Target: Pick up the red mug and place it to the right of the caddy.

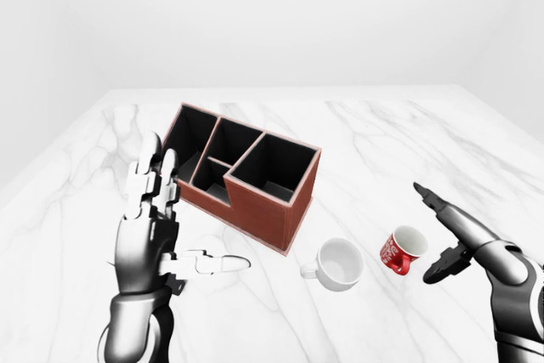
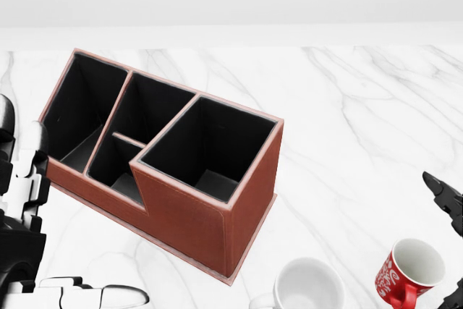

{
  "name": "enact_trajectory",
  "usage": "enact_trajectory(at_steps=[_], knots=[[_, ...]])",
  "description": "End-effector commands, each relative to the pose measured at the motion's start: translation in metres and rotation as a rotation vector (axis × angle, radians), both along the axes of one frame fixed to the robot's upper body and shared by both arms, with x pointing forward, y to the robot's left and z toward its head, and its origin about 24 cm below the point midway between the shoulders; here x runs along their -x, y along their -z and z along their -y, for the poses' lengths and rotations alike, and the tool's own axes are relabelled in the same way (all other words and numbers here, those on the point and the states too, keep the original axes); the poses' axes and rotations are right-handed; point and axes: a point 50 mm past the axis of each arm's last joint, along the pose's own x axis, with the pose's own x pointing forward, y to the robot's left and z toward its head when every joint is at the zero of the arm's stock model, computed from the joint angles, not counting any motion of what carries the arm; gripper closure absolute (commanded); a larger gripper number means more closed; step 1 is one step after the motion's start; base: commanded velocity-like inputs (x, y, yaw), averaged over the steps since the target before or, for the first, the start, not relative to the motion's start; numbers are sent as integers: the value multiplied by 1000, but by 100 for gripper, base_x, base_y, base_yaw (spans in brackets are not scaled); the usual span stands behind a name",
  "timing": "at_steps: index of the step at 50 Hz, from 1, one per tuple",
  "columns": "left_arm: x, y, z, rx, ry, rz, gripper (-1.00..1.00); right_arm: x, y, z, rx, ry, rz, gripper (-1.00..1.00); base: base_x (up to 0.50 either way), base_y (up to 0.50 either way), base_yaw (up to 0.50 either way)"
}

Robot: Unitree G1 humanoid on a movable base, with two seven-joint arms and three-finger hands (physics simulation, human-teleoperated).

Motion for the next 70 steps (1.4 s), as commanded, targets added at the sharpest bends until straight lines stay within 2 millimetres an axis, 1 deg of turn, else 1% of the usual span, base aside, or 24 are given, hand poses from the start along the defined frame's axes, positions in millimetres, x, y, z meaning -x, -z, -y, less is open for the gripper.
enact_trajectory(at_steps=[1,4,13,18,19,22,25,29,34,43,48,56,70], knots=[[0,0,1,-2,3,0,-100,0,9,5,35,-10,-52,-100,0,0,0],[0,0,0,-2,0,1,-100,-3,8,7,45,-8,-59,-100,0,0,0],[0,1,0,-2,-1,-4,-100,-9,18,14,33,-10,-115,-100,0,0,0],[-1,2,1,-2,0,-8,-100,-13,30,21,19,-17,-182,-100,0,0,0],[-1,1,1,-1,-1,-5,-100,-14,34,25,20,-6,-204,-100,0,0,0],[-1,2,0,-1,-1,-10,-100,-16,36,28,26,4,-211,-100,0,0,0],[-1,2,0,-1,-2,-11,-100,-18,32,27,46,-9,-207,-100,0,0,0],[0,1,0,-3,-3,-5,-100,-23,31,29,74,-1,-203,-100,0,0,0],[2,-1,-3,-3,-8,5,-100,-24,30,30,90,-1,-207,-100,0,0,0],[0,1,-2,-3,-8,-6,-100,-35,15,30,117,-15,-194,-100,0,0,0],[-2,2,-1,-3,-8,-10,-100,-38,9,27,141,-29,-191,-100,0,0,0],[-3,3,-3,-2,-13,-13,-100,-45,7,20,180,-51,-196,-100,0,0,0],[-6,7,-3,-2,-12,-29,-100,-57,15,10,244,-76,-216,-100,0,0,0]])
